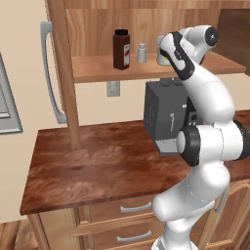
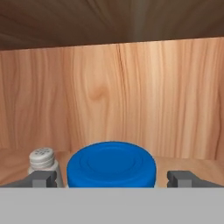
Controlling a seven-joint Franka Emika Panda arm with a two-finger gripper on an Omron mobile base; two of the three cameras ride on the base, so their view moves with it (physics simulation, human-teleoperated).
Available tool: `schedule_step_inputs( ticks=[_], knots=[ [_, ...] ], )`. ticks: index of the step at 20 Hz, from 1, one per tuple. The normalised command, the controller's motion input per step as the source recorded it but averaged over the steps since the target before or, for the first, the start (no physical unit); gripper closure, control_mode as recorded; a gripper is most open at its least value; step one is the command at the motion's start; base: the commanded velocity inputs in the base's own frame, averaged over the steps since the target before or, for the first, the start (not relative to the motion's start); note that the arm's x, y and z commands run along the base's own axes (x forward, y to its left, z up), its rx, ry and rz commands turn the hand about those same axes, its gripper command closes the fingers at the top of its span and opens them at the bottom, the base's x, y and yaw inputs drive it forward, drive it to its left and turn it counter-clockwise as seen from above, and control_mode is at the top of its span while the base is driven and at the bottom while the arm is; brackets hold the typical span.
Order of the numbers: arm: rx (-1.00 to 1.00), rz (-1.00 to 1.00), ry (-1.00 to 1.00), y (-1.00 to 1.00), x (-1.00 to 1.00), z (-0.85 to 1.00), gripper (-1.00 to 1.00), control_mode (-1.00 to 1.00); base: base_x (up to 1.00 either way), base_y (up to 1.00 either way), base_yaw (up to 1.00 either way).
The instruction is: Collect the paprika, mayonnaise, and shaker from the cabinet and place them next to the stove.
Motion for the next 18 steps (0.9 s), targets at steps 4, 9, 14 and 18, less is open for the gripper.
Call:
schedule_step_inputs(
  ticks=[4, 9, 14, 18],
  knots=[
    [0.0, 0.02, 0.0, 0.0, 0.11, -0.12, -1.0, -1.0, 0.0, 0.0, 0.0],
    [0.0, 0.02, 0.0, 0.0, 0.11, -0.08, -1.0, -1.0, 0.0, 0.0, 0.0],
    [0.0, 0.02, 0.0, 0.0, 0.1, -0.04, -1.0, -1.0, 0.0, 0.0, 0.0],
    [0.0, 0.02, 0.0, 0.0, 0.07, -0.07, 1.0, -1.0, 0.0, 0.0, 0.0]
  ],
)
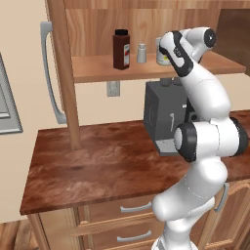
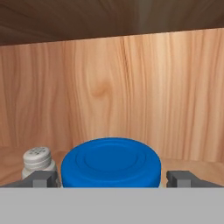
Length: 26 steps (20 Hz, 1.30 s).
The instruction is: Collect the paprika, mayonnaise, and shaker from the cabinet and place them next to the stove.
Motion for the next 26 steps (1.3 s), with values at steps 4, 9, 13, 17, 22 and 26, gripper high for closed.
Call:
schedule_step_inputs(
  ticks=[4, 9, 13, 17, 22, 26],
  knots=[
    [0.0, 0.03, 0.0, 0.0, 0.02, -0.08, 1.0, -1.0, 0.0, 0.0, 0.0],
    [0.0, 0.0, 0.0, 0.0, 0.0, -0.02, 1.0, -1.0, 0.0, 0.0, 0.0],
    [0.0, 0.0, -0.01, 0.0, 0.0, -0.02, 1.0, -1.0, 0.0, 0.0, 0.0],
    [0.0, 0.0, -0.05, -0.01, -0.01, 0.0, 1.0, -1.0, 0.0, 0.0, 0.0],
    [0.0, 0.0, -0.05, -0.08, 0.0, -0.07, 1.0, -1.0, 0.0, 0.0, 0.0],
    [0.0, 0.0, -0.08, -0.03, -0.08, -0.1, 1.0, -1.0, 0.0, 0.0, 0.0]
  ],
)
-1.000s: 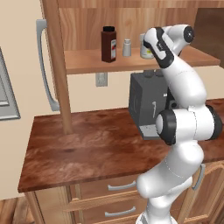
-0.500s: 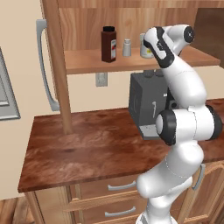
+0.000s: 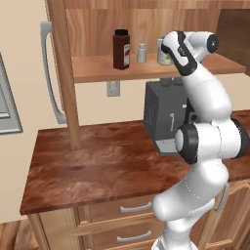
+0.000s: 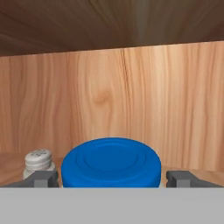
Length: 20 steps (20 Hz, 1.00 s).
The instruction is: Collect the paprika, mayonnaise, and shaker from the cabinet and place them next to the stove.
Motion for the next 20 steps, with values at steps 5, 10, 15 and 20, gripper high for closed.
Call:
schedule_step_inputs(
  ticks=[5, 10, 15, 20],
  knots=[
    [0.0, 0.05, -0.09, -0.13, -0.39, -0.05, 1.0, -1.0, 0.0, 0.0, 0.0],
    [0.0, 0.06, -0.07, -0.27, -0.67, 0.01, 1.0, -1.0, 0.0, 0.0, 0.0],
    [-0.01, 0.07, -0.01, -0.18, -0.79, 0.08, 1.0, -1.0, 0.0, 0.0, 0.0],
    [-0.03, 0.11, 0.0, 0.05, -0.74, 0.24, 1.0, -1.0, 0.0, 0.0, 0.0]
  ],
)
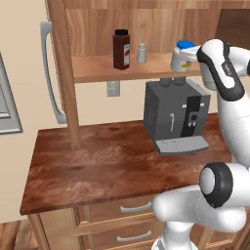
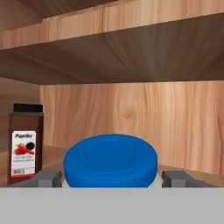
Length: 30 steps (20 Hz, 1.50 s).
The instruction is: Collect the paprika, mayonnaise, and shaker from the cabinet and place them next to the stove.
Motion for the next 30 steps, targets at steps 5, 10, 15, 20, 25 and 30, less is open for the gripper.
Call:
schedule_step_inputs(
  ticks=[5, 10, 15, 20, 25, 30],
  knots=[
    [-0.05, 0.1, 0.0, 0.04, -0.66, 0.36, 1.0, -1.0, 0.0, 0.0, 0.0],
    [-0.07, 0.11, 0.0, 0.0, -0.74, 0.12, 1.0, -1.0, 0.0, 0.0, 0.0],
    [-0.07, 0.12, 0.0, 0.04, -0.83, 0.0, 1.0, -1.0, 0.0, 0.0, 0.0],
    [-0.08, 0.11, 0.0, 0.18, -0.87, -0.09, 1.0, -1.0, 0.0, 0.0, 0.0],
    [-0.08, 0.11, 0.0, 0.27, -0.81, -0.3, 1.0, -1.0, 0.0, 0.0, 0.0],
    [-0.11, 0.13, 0.0, 0.46, -0.69, -0.49, 1.0, -1.0, 0.0, 0.0, 0.0]
  ],
)
